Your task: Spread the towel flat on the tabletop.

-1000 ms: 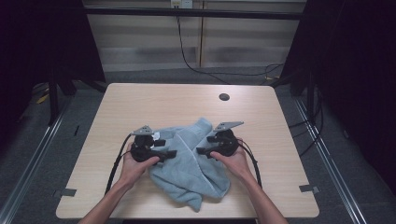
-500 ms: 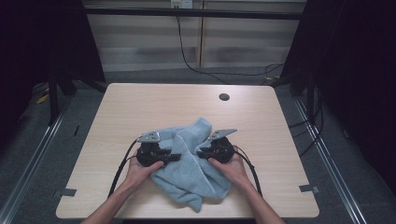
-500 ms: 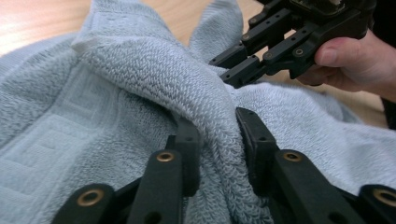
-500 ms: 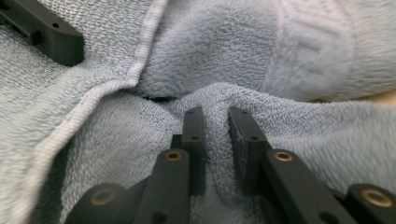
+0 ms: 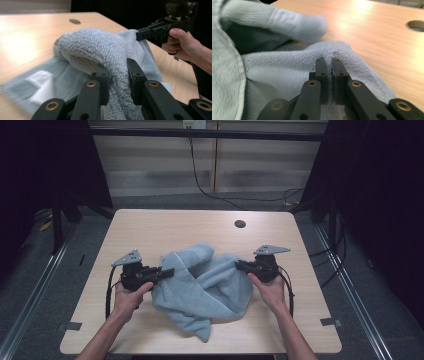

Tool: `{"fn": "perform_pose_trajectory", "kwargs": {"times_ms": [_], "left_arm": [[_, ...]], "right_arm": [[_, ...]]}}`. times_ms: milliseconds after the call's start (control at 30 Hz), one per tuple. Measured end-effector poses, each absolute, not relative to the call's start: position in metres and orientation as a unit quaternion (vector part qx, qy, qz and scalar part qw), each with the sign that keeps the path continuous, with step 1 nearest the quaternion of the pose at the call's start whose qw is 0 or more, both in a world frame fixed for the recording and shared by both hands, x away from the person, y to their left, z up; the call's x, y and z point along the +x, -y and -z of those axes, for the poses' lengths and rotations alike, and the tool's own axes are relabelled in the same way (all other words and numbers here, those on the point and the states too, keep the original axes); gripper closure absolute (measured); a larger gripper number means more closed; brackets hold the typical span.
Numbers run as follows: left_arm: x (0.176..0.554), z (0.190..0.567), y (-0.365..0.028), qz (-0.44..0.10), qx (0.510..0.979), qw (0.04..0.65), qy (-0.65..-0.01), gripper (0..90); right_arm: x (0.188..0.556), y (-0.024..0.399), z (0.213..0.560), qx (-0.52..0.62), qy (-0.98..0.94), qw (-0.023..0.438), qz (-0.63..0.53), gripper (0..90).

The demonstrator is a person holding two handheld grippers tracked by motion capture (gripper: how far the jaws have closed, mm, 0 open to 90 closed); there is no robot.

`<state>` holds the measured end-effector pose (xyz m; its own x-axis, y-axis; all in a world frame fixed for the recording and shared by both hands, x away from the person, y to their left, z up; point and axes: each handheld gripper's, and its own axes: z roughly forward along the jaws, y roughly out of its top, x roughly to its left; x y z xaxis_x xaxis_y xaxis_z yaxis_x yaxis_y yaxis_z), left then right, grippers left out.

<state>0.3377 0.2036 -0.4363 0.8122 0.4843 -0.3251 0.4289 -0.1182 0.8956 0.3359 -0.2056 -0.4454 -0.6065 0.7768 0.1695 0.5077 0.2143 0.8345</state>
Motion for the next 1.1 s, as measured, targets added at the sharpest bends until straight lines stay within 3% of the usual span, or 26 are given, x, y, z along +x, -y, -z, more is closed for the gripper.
{"fn": "perform_pose_trajectory", "kwargs": {"times_ms": [467,1100], "left_arm": [[0.335,0.400,-0.246,-0.076,0.700,0.629,-0.328,75.7],[0.371,0.356,-0.275,-0.135,0.665,0.636,-0.368,75.9]], "right_arm": [[0.323,0.269,0.401,0.460,-0.710,0.205,-0.491,85.8],[0.362,0.267,0.341,0.461,-0.683,0.221,-0.521,86.2]]}}
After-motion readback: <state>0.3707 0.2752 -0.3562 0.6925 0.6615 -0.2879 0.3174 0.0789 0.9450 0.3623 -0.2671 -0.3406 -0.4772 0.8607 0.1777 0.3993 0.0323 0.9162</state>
